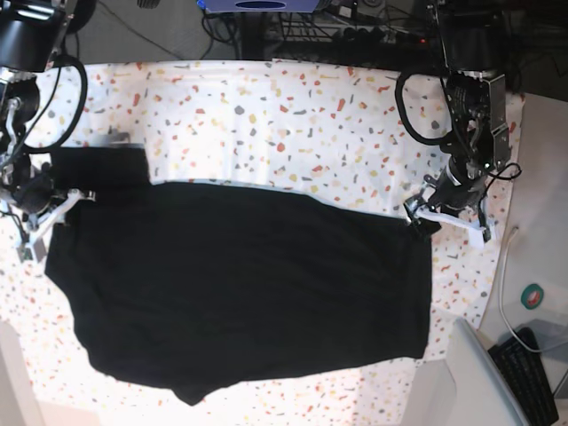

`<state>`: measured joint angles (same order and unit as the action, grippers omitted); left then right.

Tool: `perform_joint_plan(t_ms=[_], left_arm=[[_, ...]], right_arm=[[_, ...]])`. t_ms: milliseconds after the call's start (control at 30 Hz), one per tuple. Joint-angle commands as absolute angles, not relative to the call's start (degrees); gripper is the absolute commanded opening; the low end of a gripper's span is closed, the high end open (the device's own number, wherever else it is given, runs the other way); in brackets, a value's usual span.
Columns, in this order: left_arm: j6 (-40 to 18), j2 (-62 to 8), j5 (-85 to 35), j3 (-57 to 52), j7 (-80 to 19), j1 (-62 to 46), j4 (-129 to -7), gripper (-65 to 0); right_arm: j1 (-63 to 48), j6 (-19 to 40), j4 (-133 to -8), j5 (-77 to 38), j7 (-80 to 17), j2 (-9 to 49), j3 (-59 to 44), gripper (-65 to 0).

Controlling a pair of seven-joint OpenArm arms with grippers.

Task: Layout the t-shirt on the table in an organized manner, then fold the t-shirt properly
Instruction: 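Lower the shirt flat and regrasp its collar-side edge with both grippers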

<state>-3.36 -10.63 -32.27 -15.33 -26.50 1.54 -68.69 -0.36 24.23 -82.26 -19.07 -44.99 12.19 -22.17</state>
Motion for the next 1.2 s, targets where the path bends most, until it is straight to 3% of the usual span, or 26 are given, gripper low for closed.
perform_joint_plan(t_ms=[0, 167, 467, 667, 1167], left_arm=[[-5.41, -11.03, -32.92, -15.34, -25.01, 4.09, -68.26, -27.8], [-6.37, -10.86, -32.84, -14.64, -25.01, 6.37, -65.98, -35.5], [-6.2, -10.68, -32.92, -9.63, -24.75, 7.69, -65.45, -35.2], [-1.1, -10.59, -32.92, -9.45, -24.75, 8.75, -65.45, -35.2], [-0.84, -9.89, -33.01, -9.54, -24.66, 10.86, -60.0, -35.2]], right_arm=[[0.57, 24.22, -83.47, -19.38, -43.74, 12.97, -22.55, -55.5], [0.48, 24.22, -83.47, -19.38, -43.74, 12.79, -22.55, -55.7], [0.04, 24.22, -83.47, -19.38, -43.82, 12.79, -22.55, -55.7], [-0.04, 24.22, -83.47, -19.38, -43.82, 12.79, -22.55, -55.7], [-0.04, 24.22, -83.47, -19.38, -43.74, 12.79, -22.55, -55.7]])
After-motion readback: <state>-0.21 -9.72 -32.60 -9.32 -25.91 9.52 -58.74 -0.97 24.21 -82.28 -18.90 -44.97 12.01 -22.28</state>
